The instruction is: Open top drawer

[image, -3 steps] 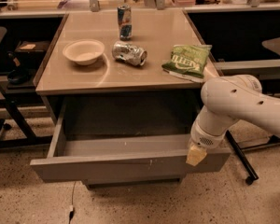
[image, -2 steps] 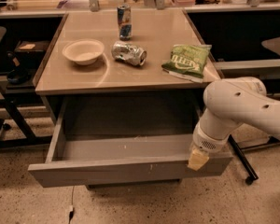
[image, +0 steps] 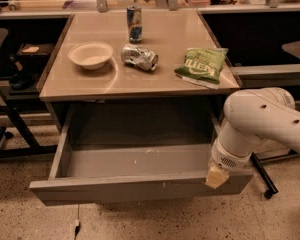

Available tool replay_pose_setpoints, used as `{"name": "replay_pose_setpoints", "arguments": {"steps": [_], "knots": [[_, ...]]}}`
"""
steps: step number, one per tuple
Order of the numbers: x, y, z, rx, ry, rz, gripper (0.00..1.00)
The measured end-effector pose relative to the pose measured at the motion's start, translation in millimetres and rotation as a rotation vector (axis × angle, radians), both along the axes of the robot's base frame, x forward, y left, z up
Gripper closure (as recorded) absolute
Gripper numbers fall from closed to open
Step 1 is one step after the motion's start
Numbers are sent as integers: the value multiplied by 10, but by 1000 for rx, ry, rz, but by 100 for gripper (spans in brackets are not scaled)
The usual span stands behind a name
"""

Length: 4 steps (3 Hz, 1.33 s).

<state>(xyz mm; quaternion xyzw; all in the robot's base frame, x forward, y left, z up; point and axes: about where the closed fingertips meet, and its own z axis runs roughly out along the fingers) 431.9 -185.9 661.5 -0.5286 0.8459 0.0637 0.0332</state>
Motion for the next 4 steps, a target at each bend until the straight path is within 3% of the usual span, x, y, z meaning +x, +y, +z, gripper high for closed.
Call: {"name": "replay_pose_setpoints", "arguments": {"steps": [4], "knots": [[-242, -47, 78, -9, 35, -43, 100]]}}
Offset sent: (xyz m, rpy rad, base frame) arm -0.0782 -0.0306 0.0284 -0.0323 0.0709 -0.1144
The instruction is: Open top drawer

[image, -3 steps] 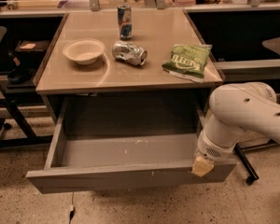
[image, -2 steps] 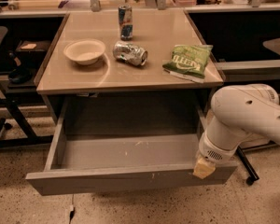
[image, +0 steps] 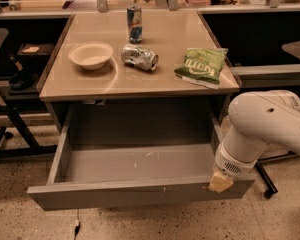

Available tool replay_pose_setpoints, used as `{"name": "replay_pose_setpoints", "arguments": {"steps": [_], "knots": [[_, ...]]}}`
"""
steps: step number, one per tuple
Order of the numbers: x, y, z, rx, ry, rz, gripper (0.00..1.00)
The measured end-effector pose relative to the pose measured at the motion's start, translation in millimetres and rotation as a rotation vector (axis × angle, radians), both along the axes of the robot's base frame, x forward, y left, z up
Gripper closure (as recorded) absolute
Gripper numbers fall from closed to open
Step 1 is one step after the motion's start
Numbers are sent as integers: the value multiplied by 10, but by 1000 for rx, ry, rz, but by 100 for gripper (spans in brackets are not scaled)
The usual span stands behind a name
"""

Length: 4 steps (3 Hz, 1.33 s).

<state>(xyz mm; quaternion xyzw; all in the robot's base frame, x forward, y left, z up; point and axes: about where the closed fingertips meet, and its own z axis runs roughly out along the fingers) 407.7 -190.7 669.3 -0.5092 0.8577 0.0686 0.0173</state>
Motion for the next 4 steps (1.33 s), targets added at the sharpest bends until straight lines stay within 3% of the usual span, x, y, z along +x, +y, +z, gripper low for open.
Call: {"name": "replay_pose_setpoints", "arguments": {"steps": [4], "knots": [[-274, -97, 107, -30, 32, -46, 100]]}}
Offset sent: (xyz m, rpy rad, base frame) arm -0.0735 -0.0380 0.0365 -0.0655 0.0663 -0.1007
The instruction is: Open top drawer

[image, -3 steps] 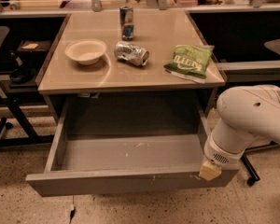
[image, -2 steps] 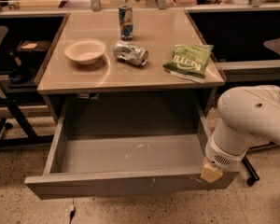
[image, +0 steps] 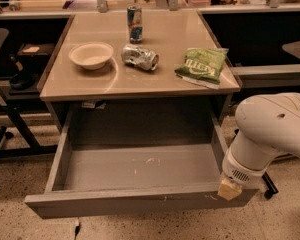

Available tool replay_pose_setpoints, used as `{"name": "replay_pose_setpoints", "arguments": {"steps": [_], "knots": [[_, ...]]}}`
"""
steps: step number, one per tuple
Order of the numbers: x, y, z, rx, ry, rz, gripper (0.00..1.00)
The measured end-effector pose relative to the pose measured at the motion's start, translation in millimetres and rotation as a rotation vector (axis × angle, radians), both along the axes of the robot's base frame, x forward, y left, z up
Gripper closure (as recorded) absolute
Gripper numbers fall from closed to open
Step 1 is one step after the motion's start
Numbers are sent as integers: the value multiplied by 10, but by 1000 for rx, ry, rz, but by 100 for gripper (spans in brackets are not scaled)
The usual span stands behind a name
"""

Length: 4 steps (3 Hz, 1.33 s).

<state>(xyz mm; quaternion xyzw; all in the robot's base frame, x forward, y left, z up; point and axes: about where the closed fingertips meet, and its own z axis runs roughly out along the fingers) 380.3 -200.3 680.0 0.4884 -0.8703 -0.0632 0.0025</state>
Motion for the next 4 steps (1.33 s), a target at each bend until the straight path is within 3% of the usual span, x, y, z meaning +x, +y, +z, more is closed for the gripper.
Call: {"name": "replay_pose_setpoints", "arguments": {"steps": [4], "knots": [[-237, -24, 67, -2, 36, -28, 100]]}}
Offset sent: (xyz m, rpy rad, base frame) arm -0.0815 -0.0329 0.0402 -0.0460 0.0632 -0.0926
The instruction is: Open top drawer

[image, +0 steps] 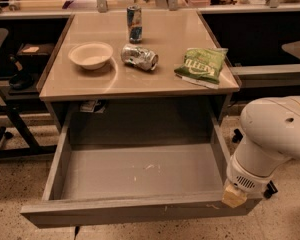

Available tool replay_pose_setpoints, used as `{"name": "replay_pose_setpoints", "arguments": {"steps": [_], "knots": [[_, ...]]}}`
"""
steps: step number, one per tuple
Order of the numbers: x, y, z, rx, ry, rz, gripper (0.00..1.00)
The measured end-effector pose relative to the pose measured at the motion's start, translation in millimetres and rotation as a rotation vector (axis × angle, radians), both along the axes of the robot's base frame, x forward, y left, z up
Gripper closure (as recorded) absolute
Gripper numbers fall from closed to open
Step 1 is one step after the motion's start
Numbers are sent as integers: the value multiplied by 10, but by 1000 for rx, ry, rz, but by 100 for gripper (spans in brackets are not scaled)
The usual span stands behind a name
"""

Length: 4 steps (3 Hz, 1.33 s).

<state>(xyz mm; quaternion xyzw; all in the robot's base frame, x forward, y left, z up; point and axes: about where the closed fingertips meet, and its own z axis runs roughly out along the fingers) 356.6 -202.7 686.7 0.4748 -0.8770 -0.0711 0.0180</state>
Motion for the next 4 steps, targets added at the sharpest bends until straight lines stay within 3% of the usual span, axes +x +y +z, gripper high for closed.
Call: {"name": "replay_pose_setpoints", "arguments": {"steps": [1, 2, 3, 4], "knots": [[34, -31, 78, -5, -10, -16, 100], [66, -323, 701, -47, -83, -129, 100], [-98, -892, 1776, -155, -225, -351, 100], [-48, -901, 1982, -153, -257, -367, 82]]}}
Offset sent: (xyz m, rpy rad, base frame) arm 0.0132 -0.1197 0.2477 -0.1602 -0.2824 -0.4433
